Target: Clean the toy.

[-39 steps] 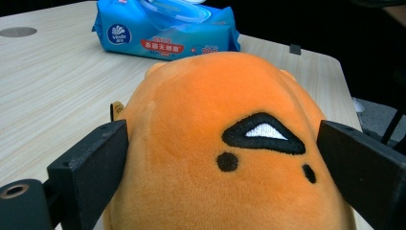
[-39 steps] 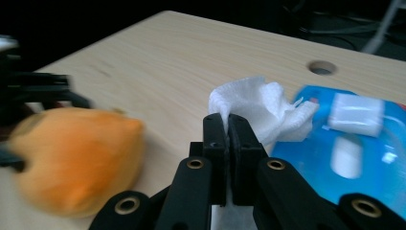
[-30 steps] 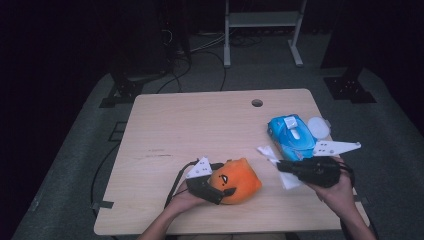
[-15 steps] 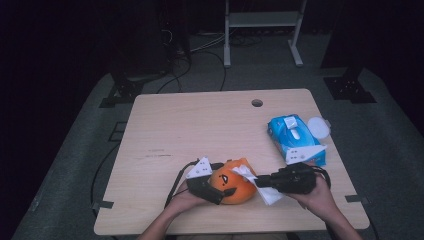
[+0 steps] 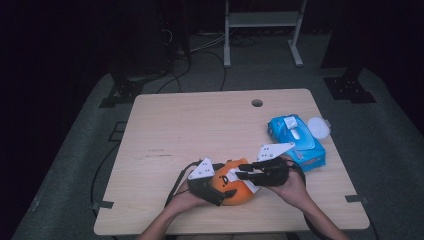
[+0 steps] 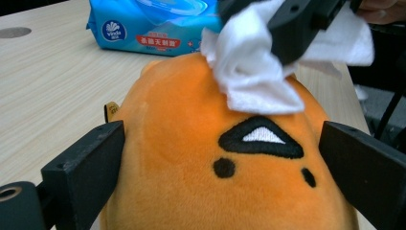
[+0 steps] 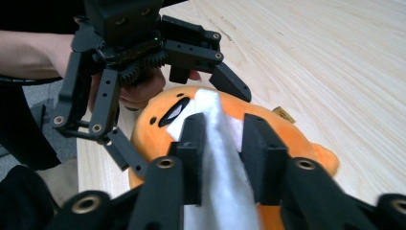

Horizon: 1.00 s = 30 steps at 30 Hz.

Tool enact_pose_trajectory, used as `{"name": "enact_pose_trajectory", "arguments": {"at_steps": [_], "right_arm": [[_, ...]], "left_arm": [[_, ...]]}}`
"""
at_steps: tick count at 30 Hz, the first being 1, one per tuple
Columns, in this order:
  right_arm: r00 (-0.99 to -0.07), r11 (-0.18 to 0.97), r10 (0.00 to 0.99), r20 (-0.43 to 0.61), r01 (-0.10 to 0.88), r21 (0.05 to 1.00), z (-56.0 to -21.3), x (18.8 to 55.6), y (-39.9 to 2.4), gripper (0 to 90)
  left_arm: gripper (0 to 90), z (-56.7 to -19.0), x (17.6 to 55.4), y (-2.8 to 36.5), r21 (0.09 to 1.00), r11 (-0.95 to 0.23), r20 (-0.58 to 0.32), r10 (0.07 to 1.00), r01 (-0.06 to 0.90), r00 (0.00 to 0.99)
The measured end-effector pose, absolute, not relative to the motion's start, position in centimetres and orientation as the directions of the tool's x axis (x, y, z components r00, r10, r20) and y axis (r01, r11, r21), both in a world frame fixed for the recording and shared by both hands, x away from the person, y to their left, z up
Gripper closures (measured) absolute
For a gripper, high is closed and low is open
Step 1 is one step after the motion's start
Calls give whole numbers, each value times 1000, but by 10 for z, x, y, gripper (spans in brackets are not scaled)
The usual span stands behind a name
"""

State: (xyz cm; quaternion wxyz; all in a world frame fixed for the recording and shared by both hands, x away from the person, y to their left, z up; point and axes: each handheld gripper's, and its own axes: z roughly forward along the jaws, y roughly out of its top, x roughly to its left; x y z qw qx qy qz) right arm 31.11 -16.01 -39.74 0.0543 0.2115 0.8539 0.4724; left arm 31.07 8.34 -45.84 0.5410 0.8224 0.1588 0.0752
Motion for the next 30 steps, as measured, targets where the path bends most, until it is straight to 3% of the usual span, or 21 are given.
{"name": "enact_pose_trajectory", "arguments": {"at_steps": [11,17,22,27,30], "right_arm": [[-893,469,440,99,322,822,-421,307,-153,710],[-876,439,462,135,359,824,-424,308,-158,722],[-870,436,475,131,362,824,-422,309,-160,752],[-860,415,473,190,408,813,-419,314,-173,782],[-860,428,482,168,398,812,-418,312,-176,783]], "left_arm": [[41,-432,306,92,881,-438,-18,344,178,939],[156,-433,305,98,849,-500,-8,317,174,948],[232,-439,312,100,865,-476,0,322,162,947],[257,-444,317,104,875,-455,-7,330,166,944],[256,-444,317,103,874,-459,8,341,160,940]]}}
